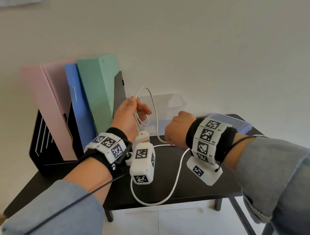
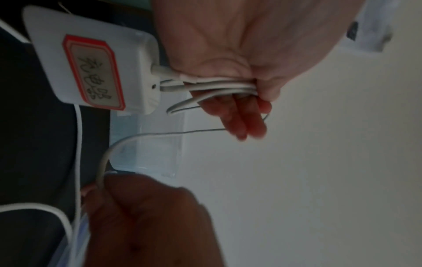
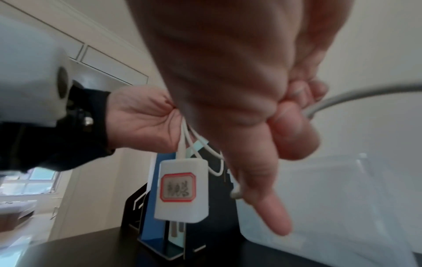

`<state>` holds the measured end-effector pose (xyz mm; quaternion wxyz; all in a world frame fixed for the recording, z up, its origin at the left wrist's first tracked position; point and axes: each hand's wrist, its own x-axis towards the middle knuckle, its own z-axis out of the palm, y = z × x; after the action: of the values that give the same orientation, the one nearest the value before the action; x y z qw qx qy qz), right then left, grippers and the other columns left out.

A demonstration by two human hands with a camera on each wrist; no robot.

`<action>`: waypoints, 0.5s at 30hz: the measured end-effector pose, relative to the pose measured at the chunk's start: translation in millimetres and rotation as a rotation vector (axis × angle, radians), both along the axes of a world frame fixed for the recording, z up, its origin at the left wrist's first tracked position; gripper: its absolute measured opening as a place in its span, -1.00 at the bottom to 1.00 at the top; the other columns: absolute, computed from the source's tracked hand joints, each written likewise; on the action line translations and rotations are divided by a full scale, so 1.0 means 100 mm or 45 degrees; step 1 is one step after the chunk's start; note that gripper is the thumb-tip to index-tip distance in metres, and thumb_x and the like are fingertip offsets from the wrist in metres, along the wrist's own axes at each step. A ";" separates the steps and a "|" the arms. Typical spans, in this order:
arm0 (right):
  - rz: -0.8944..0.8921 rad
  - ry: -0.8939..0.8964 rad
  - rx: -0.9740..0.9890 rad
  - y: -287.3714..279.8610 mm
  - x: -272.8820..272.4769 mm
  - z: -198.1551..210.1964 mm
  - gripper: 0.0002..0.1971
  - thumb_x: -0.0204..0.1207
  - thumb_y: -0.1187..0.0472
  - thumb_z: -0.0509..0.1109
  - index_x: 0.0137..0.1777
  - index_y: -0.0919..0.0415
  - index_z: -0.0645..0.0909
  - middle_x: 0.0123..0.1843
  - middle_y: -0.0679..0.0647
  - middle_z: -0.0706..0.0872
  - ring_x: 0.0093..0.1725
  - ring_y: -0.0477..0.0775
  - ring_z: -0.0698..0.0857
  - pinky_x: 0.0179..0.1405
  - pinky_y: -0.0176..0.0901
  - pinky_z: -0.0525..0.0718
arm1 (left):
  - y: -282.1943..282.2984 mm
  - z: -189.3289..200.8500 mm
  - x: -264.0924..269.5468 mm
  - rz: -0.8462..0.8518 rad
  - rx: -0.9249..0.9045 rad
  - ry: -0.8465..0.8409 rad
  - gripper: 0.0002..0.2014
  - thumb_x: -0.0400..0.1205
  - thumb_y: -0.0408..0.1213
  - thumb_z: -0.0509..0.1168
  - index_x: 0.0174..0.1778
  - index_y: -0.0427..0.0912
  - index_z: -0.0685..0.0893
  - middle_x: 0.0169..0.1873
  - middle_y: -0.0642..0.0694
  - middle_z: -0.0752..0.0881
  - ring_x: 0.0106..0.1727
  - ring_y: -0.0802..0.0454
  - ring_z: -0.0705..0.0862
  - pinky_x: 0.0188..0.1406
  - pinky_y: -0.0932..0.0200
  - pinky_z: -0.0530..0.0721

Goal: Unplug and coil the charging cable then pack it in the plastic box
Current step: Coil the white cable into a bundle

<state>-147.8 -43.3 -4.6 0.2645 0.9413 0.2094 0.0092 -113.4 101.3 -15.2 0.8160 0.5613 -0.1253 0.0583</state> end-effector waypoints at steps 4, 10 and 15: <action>0.178 0.025 0.107 0.01 0.01 0.04 -0.80 0.61 0.01 0.18 -0.08 -0.05 0.64 -0.23 -0.08 0.64 -0.10 0.02 0.52 -0.02 -0.15 0.27 | -0.09 -0.01 -0.05 -0.043 0.169 -0.050 -0.70 0.77 -0.21 -0.05 -0.26 -0.14 0.43 -0.40 -0.04 0.81 -0.18 0.07 0.78 -0.12 0.28 0.69; 0.327 0.059 0.537 -0.09 0.01 0.16 -0.75 0.61 -0.04 0.20 0.04 -0.12 0.72 -0.08 -0.12 0.70 0.03 -0.03 0.53 0.19 -0.05 0.35 | -0.15 -0.06 -0.11 -0.058 0.287 -0.075 -0.71 0.76 -0.24 -0.01 -0.27 -0.17 0.46 -0.29 -0.12 0.73 -0.32 0.09 0.75 -0.22 0.23 0.74; 0.408 -0.006 1.004 -0.16 0.13 0.18 -0.77 0.59 0.01 0.29 0.06 0.00 0.75 -0.15 0.06 0.74 -0.12 -0.03 0.41 -0.03 -0.11 0.42 | -0.15 -0.04 -0.10 -0.006 0.343 -0.048 -0.72 0.74 -0.20 0.03 -0.26 -0.16 0.48 -0.39 -0.06 0.66 -0.56 0.09 0.61 -0.48 0.18 0.62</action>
<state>-134.8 -59.4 13.0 -0.1199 0.9259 0.3330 0.1318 -123.1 86.5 -18.8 0.7308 0.6643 -0.1488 0.0496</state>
